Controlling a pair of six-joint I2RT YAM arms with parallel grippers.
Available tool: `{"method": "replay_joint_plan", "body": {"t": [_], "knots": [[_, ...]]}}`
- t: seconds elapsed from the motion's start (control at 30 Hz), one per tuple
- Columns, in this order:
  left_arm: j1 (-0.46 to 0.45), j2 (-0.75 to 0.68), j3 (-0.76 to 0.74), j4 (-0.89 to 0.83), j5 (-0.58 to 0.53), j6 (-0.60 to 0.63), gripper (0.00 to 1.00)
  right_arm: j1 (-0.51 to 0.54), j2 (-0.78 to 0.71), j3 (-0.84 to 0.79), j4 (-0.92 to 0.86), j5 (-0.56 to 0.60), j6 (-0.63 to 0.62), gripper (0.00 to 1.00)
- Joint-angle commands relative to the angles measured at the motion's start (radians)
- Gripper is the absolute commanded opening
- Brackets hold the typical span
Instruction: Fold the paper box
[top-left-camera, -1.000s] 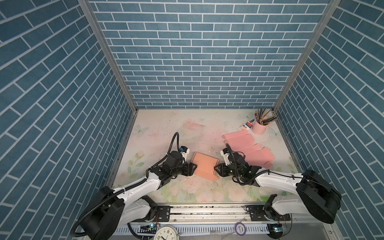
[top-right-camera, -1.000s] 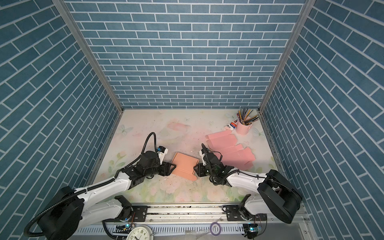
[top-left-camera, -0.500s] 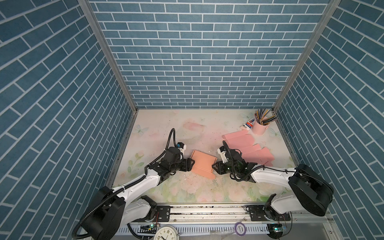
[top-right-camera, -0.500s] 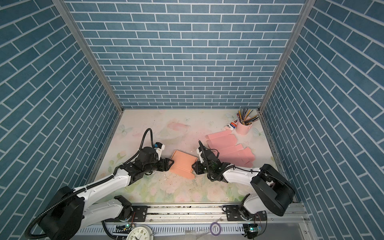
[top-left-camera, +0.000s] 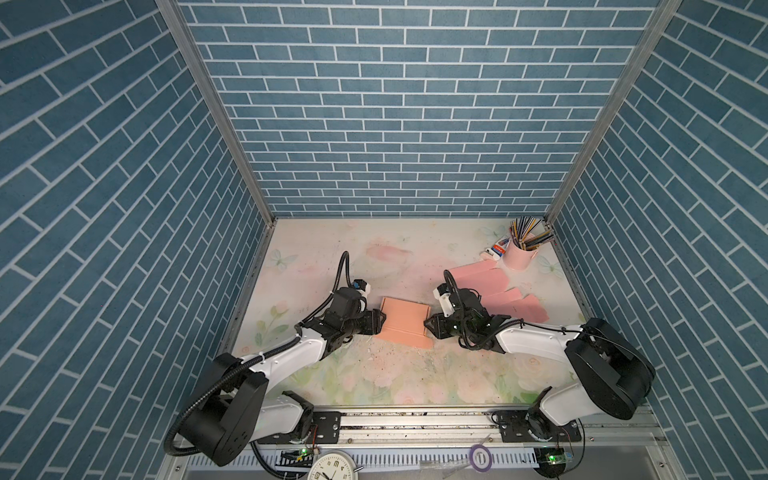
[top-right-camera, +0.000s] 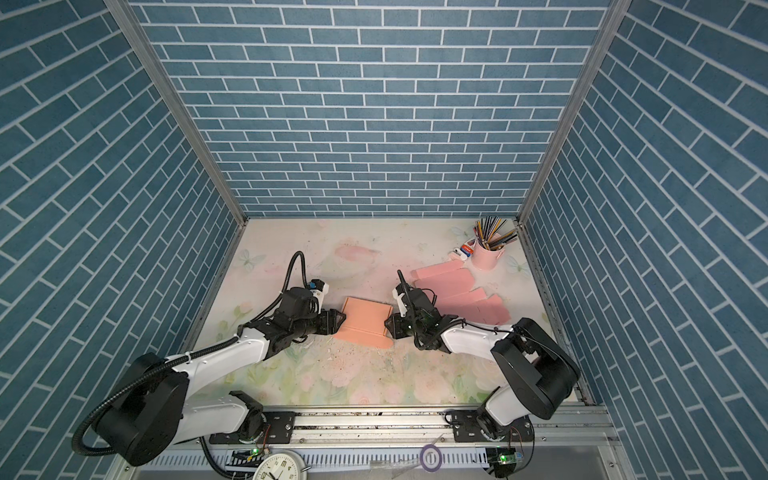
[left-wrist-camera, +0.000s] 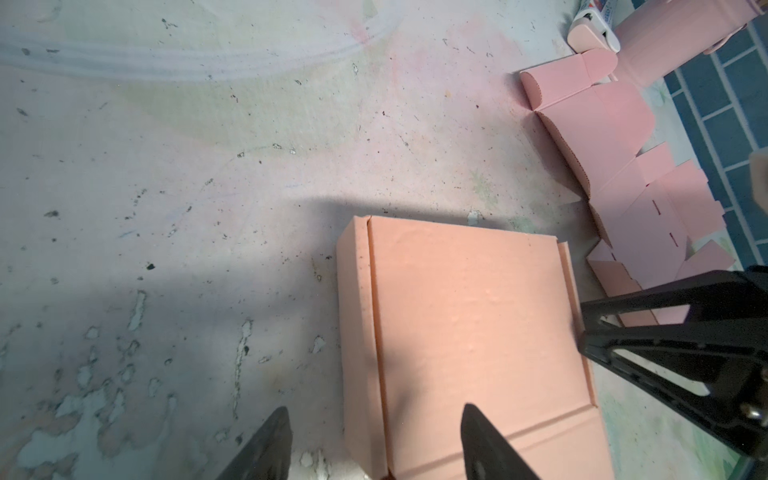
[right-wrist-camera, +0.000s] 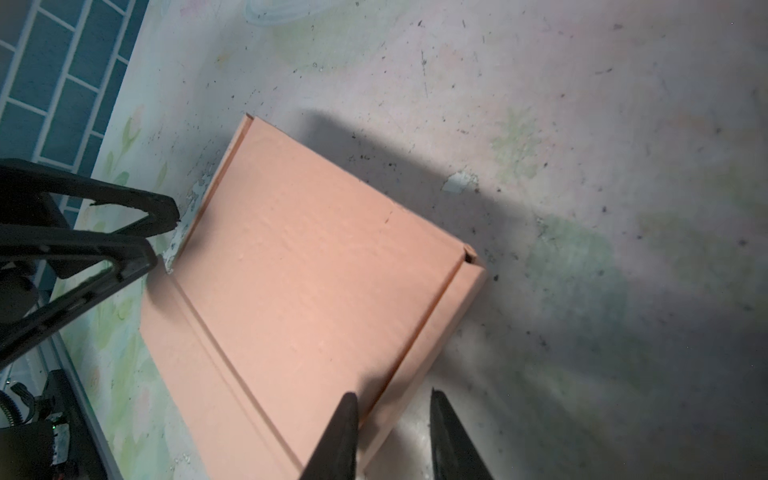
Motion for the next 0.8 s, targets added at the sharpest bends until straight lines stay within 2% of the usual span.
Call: {"method": "replay_joint_plan", "body": {"t": [0.0, 0.4, 0.77], "knots": [[0.008, 0.029, 0.031, 0.024, 0.016, 0.023, 0.62, -0.023, 0.028, 0.024, -0.060, -0.003, -0.054, 0.30], [-0.011, 0.037, -0.012, 0.086, 0.064, -0.015, 0.41, -0.028, 0.081, 0.090, -0.074, -0.037, -0.077, 0.29], [-0.031, 0.052, -0.021, 0.097, 0.041, -0.023, 0.37, -0.025, -0.007, 0.058, -0.089, -0.025, -0.054, 0.32]]}}
